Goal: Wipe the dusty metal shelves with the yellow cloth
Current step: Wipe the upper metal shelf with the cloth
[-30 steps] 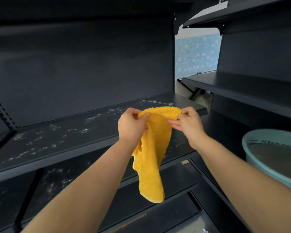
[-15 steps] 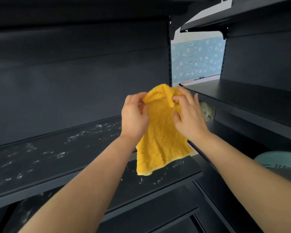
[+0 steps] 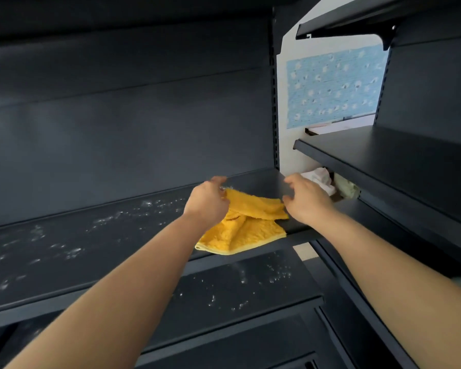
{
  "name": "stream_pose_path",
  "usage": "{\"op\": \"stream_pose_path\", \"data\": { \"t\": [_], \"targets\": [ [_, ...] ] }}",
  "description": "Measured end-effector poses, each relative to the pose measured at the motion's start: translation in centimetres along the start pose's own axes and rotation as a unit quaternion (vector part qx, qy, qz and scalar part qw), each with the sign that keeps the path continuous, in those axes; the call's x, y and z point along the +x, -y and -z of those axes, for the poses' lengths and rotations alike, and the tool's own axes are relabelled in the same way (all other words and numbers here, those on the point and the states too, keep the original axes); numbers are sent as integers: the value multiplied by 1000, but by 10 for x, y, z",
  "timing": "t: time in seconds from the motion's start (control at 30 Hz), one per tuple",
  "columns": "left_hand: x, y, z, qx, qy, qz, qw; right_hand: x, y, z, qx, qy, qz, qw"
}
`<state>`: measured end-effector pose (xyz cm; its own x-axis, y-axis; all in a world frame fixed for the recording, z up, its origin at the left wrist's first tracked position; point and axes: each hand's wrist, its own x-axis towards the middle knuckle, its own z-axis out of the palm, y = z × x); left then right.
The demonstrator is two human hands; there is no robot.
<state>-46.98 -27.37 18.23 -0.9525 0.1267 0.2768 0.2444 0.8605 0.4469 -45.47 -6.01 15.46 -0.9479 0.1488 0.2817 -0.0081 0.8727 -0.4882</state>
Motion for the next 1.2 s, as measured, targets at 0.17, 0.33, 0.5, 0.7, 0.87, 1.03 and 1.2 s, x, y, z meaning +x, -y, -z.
{"op": "stream_pose_path", "data": {
  "t": [0.17,0.33,0.5,0.7,0.87,1.03,1.2],
  "targets": [
    [0,3,-16,78,28,-198,977,3,-9,-12,-30,4,54,998],
    [-4,1,-38,225,199,-174,938,-4,-22,-18,-70,60,73,993],
    [-5,-13,-45,103,168,-193,961,-3,-29,-12,-55,50,52,996],
    [-9,-5,-60,151,202,-287,924,-9,-36,-5,-40,27,43,998],
    [20,-14,-80,155,154,-242,945,-9,-35,-4,-29,33,32,999],
    [58,-18,-97,174,146,-214,950,-3,-41,-4,-27,23,23,999],
    [92,-24,-111,191,148,-176,954,7,-43,-11,-40,43,3,998]
  ]
}}
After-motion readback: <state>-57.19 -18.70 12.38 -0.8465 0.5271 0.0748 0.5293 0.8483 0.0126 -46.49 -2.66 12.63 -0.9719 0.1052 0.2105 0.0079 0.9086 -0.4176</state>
